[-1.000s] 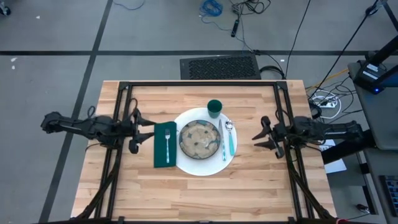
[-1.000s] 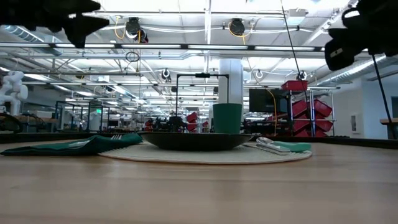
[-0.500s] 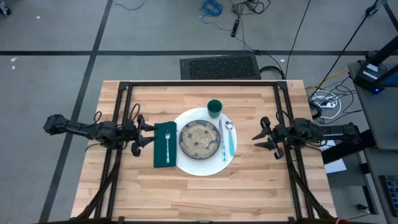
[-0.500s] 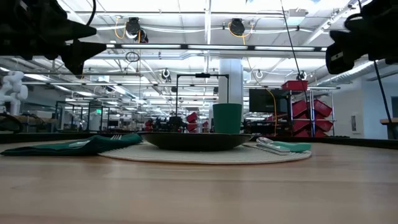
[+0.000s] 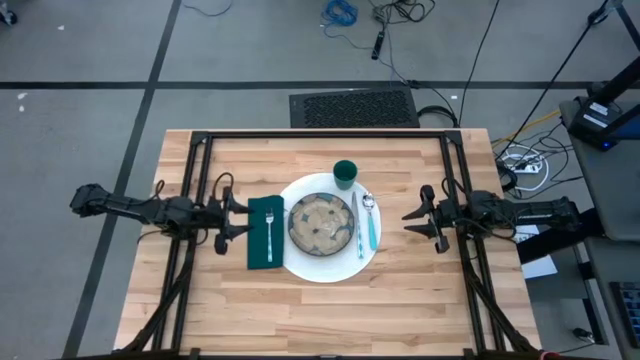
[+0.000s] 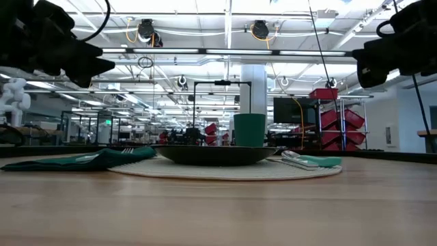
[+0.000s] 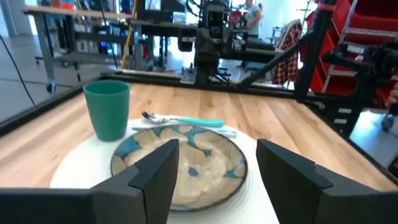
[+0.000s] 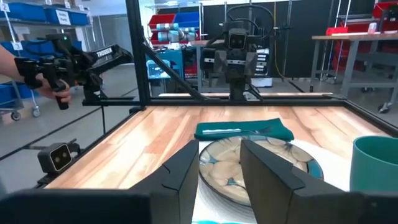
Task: Set table place
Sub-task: Return to Home Position
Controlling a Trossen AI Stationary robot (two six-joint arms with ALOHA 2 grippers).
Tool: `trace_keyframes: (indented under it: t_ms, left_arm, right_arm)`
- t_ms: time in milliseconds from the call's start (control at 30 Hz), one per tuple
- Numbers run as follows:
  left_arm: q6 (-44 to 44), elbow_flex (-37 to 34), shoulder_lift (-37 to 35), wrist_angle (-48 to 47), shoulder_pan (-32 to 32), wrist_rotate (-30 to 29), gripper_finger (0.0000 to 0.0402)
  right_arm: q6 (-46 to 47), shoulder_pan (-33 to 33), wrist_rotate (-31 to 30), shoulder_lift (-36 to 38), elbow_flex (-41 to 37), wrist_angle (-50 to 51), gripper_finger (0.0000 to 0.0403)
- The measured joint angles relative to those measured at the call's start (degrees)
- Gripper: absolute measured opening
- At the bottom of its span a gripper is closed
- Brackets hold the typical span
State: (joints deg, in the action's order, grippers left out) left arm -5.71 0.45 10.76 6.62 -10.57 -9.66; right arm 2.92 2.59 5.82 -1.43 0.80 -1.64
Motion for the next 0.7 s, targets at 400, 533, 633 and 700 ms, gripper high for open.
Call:
trace_keyframes:
  t_ms: [400, 533, 633, 700]
  left_arm:
    - [-1.35, -0.02, -8.25, -5.14, 0.00, 1.51, 0.0201]
    - [0.74, -0.02, -10.78, -4.08, 0.04, 2.35, 0.0201]
    - [0.72, -0.02, -10.33, -5.22, 0.04, 2.37, 0.0201]
    - [0.64, -0.02, -9.12, -5.09, 0.04, 3.09, 0.0201]
  right_arm:
    - [-0.70, 0.11, 0.48, 0.00, 0.00, -0.07, 0.0105]
    - [-0.26, 0.11, 0.46, 0.00, 0.00, -0.12, 0.0105]
    - [-0.08, 0.11, 0.46, -0.02, 0.00, -0.28, 0.0105]
    - [1.62, 0.11, 0.46, -0.05, 0.00, -0.15, 0.0105]
